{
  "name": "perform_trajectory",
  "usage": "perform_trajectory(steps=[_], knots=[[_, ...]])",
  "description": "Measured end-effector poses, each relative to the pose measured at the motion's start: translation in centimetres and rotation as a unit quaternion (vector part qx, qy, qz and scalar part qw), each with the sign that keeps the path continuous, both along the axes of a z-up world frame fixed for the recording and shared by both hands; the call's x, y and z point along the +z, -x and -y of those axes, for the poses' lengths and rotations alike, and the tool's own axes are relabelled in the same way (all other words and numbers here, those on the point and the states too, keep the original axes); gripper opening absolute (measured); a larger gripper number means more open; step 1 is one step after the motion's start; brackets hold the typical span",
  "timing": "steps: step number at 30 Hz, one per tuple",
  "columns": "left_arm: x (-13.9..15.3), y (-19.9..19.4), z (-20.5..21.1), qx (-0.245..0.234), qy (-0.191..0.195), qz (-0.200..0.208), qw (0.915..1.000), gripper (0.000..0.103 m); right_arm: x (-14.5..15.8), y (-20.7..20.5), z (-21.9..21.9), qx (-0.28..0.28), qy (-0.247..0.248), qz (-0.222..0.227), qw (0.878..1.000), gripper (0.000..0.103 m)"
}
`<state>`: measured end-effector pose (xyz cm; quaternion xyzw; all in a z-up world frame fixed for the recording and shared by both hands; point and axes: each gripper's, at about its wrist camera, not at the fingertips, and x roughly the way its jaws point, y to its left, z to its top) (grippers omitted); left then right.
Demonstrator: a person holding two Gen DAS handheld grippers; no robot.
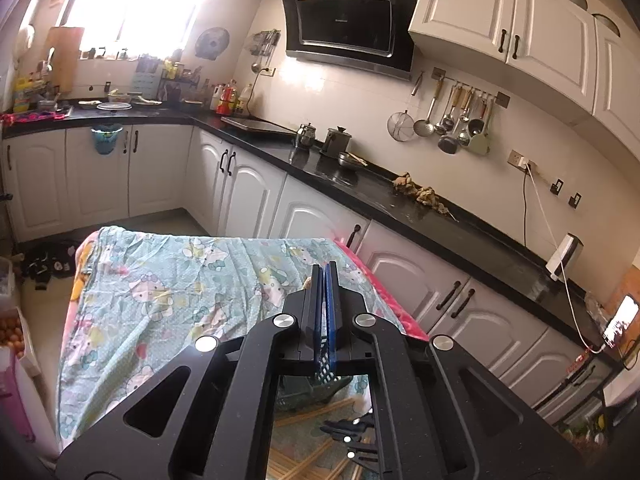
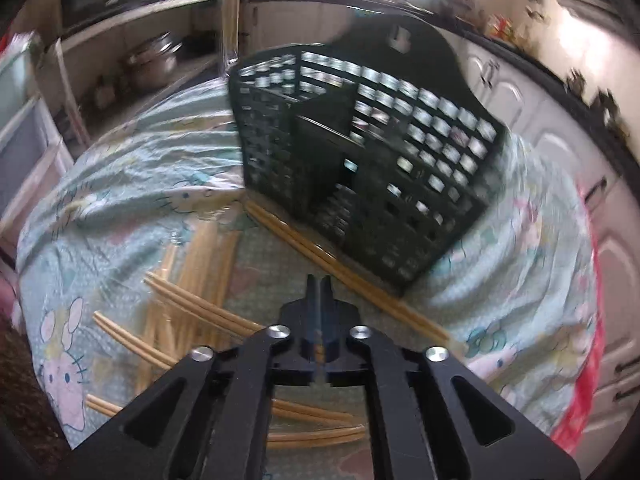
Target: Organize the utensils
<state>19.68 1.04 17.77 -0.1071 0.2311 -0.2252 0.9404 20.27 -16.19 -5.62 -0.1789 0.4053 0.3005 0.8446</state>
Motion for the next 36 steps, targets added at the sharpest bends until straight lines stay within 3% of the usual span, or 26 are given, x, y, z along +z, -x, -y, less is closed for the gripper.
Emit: perform_trajectory(steps=[1, 2, 10, 23, 26, 31, 36], knots=[[0.0, -0.2, 0.0, 0.001, 0.0, -0.001, 1.0, 0.0, -0.2, -0.2, 0.8, -0.015, -0.01, -0.002, 1.0, 0.029], [-0.2, -0.6, 0.0, 0.002, 0.0, -0.003, 1.0, 0.0, -0.3, -0.5, 1.6, -0.025, -0.02, -0.004, 0.999, 0.032], [-1.4, -2.2, 0.3, 0.006, -0.006, -0.008, 0.9999, 0.0, -1.1, -2.2, 6.8, -0.098, -0.049, -0.011, 0.994, 0.041], [-5.0, -4.1, 0.3, 0.011, -0.011, -0.045, 0.9988, 0.0, -3.8, -4.9, 8.0, -0.059, -0.019, -0.05, 0.997, 0.051], [-5.8, -4.4, 0.2, 0.014, -0.01, -0.054, 0.9984, 0.0, -4.1, -4.6, 7.7, -0.041, -0.006, -0.038, 0.998, 0.045], [-7.1, -4.8, -0.3, 0.021, -0.005, -0.071, 0.9972, 0.0, -3.6, -3.9, 7.9, -0.023, -0.017, -0.033, 0.999, 0.019], [-7.8, -4.8, -0.7, 0.027, -0.005, -0.079, 0.9965, 0.0, -1.9, -2.2, 7.7, 0.005, -0.048, -0.025, 0.999, 0.01]])
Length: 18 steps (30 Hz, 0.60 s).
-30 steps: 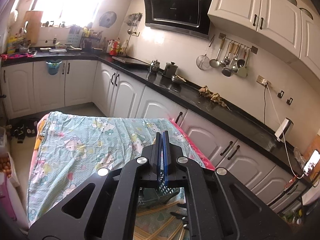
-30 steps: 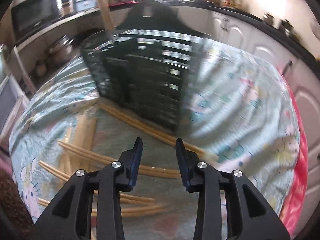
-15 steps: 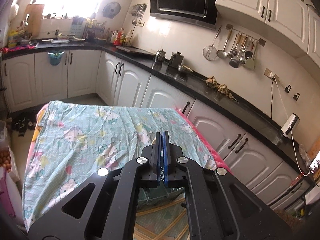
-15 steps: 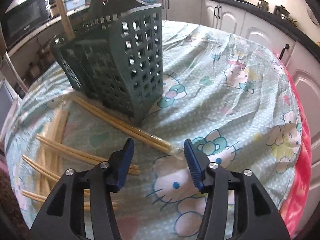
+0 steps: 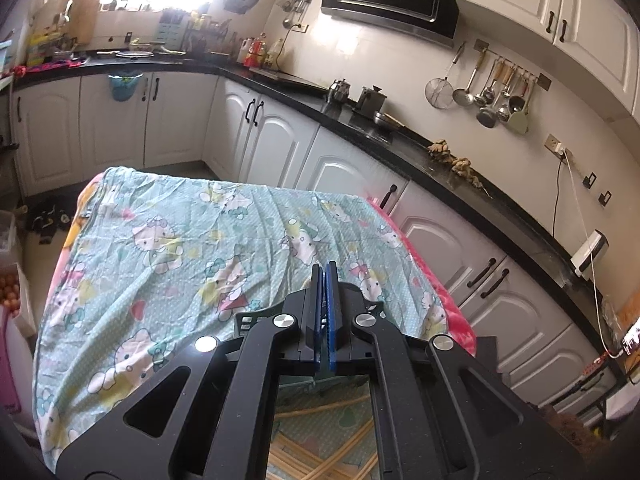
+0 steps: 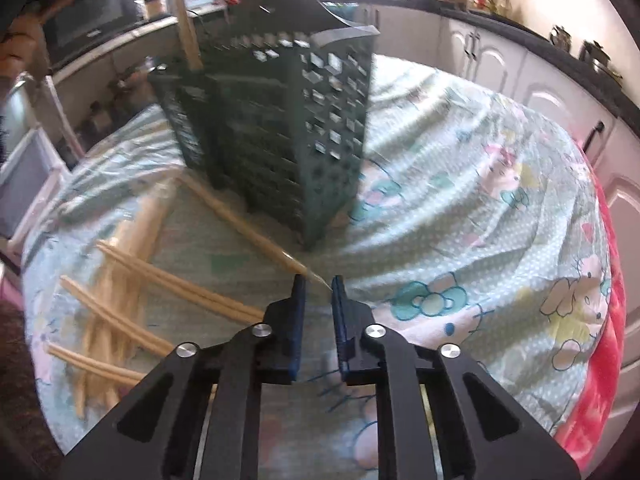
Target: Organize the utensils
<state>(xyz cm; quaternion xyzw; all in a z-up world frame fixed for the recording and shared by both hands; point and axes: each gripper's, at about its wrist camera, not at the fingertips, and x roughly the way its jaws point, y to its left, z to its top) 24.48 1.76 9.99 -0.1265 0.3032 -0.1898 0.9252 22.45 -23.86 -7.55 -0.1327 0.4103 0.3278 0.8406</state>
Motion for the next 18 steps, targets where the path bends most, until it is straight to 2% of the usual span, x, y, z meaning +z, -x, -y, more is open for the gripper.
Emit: perform_trajectory(steps=[6, 14, 18], knots=[[0.2, 0.3, -0.7, 0.006, 0.0, 0.002, 1.0, 0.0, 4.0, 2.7, -1.0, 0.018, -0.013, 0.052, 0.998, 0.005], [1.3, 0.7, -1.3, 0.01, 0.002, 0.01, 0.9999, 0.0, 13.8, 6.0, -1.6, 0.007, -0.065, 0.133, 0.989, 0.003], [2.2, 0.9, -1.4, 0.01, 0.0, 0.018, 0.9998, 0.0, 18.7, 6.8, -2.0, 0.008, -0.062, 0.166, 0.984, 0.003]])
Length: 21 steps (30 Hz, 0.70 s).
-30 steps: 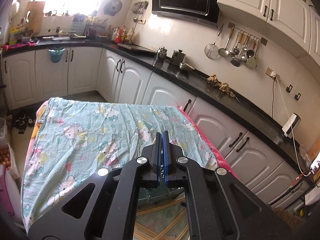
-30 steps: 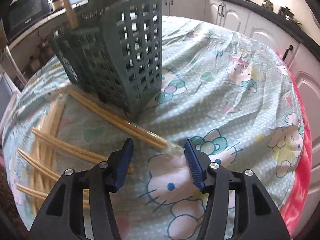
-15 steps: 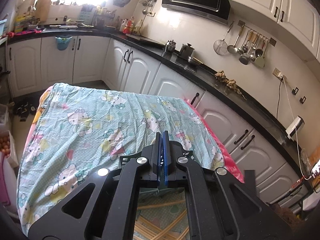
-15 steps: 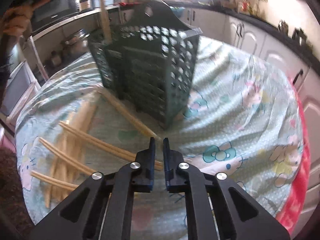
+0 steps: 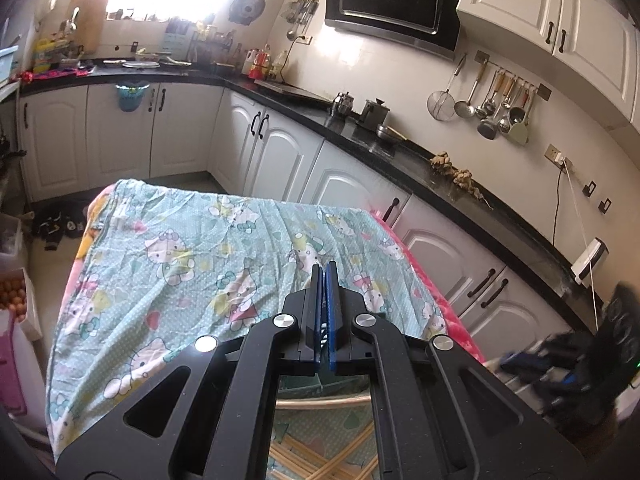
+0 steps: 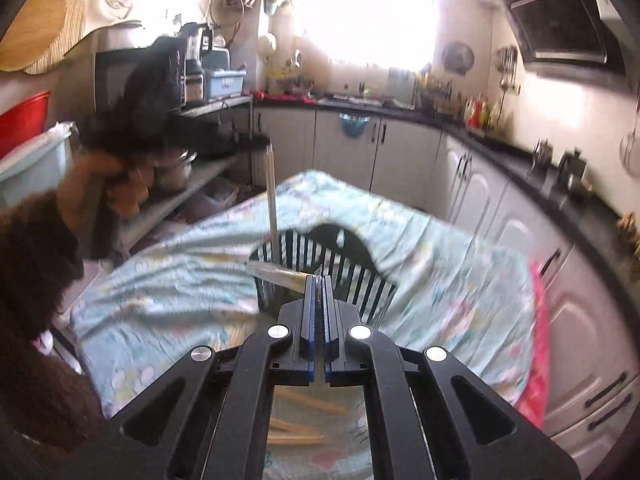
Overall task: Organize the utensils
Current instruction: 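Open both tools to drop the chopsticks into the green caddy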
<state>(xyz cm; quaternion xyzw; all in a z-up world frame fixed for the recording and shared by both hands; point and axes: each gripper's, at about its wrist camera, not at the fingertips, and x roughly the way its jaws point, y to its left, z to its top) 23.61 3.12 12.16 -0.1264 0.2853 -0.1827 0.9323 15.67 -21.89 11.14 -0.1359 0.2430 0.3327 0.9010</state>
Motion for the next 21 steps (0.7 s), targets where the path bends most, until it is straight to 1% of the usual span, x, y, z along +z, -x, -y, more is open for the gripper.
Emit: perform_trajectory(steps=[1, 3, 7, 10, 15, 16, 17, 18, 20, 21], knots=[[0.2, 0.0, 0.1, 0.0, -0.001, 0.001, 1.0, 0.0, 1.3, 0.1, -0.1, -0.008, 0.005, 0.01, 1.0, 0.003], [0.6, 0.1, 0.1, -0.001, -0.004, 0.005, 1.0, 0.0, 2.9, 0.2, 0.1, -0.017, 0.011, 0.018, 1.0, 0.002], [0.2, -0.1, 0.2, -0.003, -0.008, 0.001, 1.0, 0.0, 5.1, 0.0, 0.5, -0.047, 0.036, 0.036, 0.998, 0.002], [-0.6, -0.3, 0.1, -0.003, -0.001, -0.01, 0.9999, 0.0, 5.1, -0.2, 0.6, -0.051, 0.042, 0.036, 0.997, 0.002], [-2.1, -0.5, 0.2, -0.004, -0.005, -0.024, 0.9997, 0.001, 3.2, -1.2, -0.3, -0.067, 0.072, 0.028, 0.995, 0.002], [-2.2, -0.4, 0.2, -0.002, -0.007, -0.025, 0.9997, 0.004, 2.8, -1.4, -0.4, -0.07, 0.077, 0.025, 0.994, 0.002], [-2.4, -0.3, 0.2, -0.002, -0.008, -0.026, 0.9996, 0.011, 2.5, -1.6, -0.6, -0.072, 0.077, 0.023, 0.994, 0.002], [-2.5, -0.2, 0.2, -0.001, -0.01, -0.027, 0.9996, 0.023, 2.1, -1.9, -0.6, -0.075, 0.074, 0.019, 0.994, 0.002], [-2.8, 0.1, 0.1, 0.002, -0.012, -0.028, 0.9995, 0.03, 1.5, -2.4, -0.8, -0.072, 0.064, 0.008, 0.995, 0.002], [-2.9, 0.2, 0.1, 0.002, -0.013, -0.028, 0.9995, 0.031, 1.2, -2.7, -0.9, -0.07, 0.061, 0.005, 0.996, 0.002]])
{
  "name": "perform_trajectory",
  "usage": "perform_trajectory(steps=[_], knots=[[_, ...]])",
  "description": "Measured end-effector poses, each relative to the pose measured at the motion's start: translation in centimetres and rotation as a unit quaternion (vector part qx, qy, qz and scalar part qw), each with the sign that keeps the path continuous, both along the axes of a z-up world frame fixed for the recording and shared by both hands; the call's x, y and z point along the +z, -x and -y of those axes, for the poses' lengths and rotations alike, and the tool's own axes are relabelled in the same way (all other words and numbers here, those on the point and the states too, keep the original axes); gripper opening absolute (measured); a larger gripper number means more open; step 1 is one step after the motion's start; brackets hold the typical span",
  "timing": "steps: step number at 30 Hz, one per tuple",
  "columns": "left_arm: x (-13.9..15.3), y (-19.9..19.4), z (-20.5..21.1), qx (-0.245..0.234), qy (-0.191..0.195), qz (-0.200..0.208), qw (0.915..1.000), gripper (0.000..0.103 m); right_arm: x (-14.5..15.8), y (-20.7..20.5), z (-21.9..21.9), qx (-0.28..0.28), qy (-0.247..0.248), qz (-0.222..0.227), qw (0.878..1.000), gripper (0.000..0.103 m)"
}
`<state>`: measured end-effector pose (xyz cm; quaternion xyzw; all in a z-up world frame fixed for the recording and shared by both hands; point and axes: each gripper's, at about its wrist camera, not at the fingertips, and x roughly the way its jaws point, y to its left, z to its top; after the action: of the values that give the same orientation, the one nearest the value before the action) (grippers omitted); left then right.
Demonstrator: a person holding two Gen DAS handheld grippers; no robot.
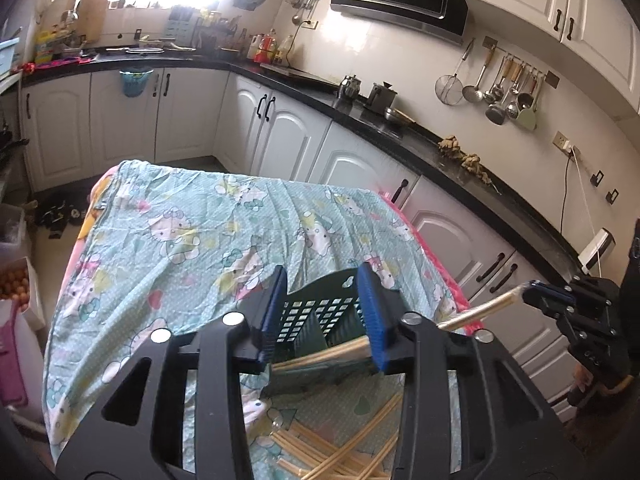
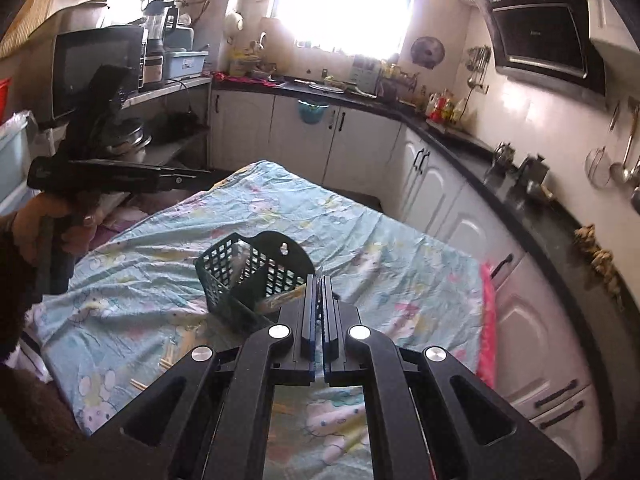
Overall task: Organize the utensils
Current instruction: 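Open both tools to drop the chopsticks into the green caddy, then move both tools back down to the chopstick pile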
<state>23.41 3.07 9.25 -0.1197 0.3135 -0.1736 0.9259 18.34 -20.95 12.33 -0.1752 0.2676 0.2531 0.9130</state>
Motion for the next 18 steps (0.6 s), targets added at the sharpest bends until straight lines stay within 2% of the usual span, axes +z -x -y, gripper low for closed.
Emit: perform_trajectory(steps=[8, 9, 10, 12, 15, 18], knots=[[-0.4, 1.2, -0.4, 0.001, -0.005, 0.001, 1.0, 0.056, -2.0, -1.8, -1.5, 0.012, -0.032, -0.043, 0.998, 0.005], [-0.4, 1.4, -0.4, 0.001, -0.005, 0.001, 1.0, 0.061, -2.1, -1.7, -1.6, 0.013, -0.032, -0.046, 0.998, 0.009], [-0.5, 1.7, -0.5, 0.002, -0.007, 0.002, 1.0, 0.062, -2.2, -1.7, -1.7, 0.013, -0.032, -0.047, 0.998, 0.02], [-0.5, 2.1, -0.7, 0.004, -0.009, 0.004, 0.9999, 0.068, -2.3, -1.4, -1.7, 0.01, -0.036, -0.045, 0.998, 0.034], [-0.6, 2.9, -0.9, 0.006, -0.01, 0.005, 0.9999, 0.077, -2.4, -0.8, -1.7, 0.011, -0.039, -0.046, 0.998, 0.036], [-0.6, 3.5, -1.0, 0.008, -0.006, 0.006, 0.9999, 0.089, -2.2, 0.1, -1.4, 0.01, -0.044, -0.04, 0.998, 0.048]])
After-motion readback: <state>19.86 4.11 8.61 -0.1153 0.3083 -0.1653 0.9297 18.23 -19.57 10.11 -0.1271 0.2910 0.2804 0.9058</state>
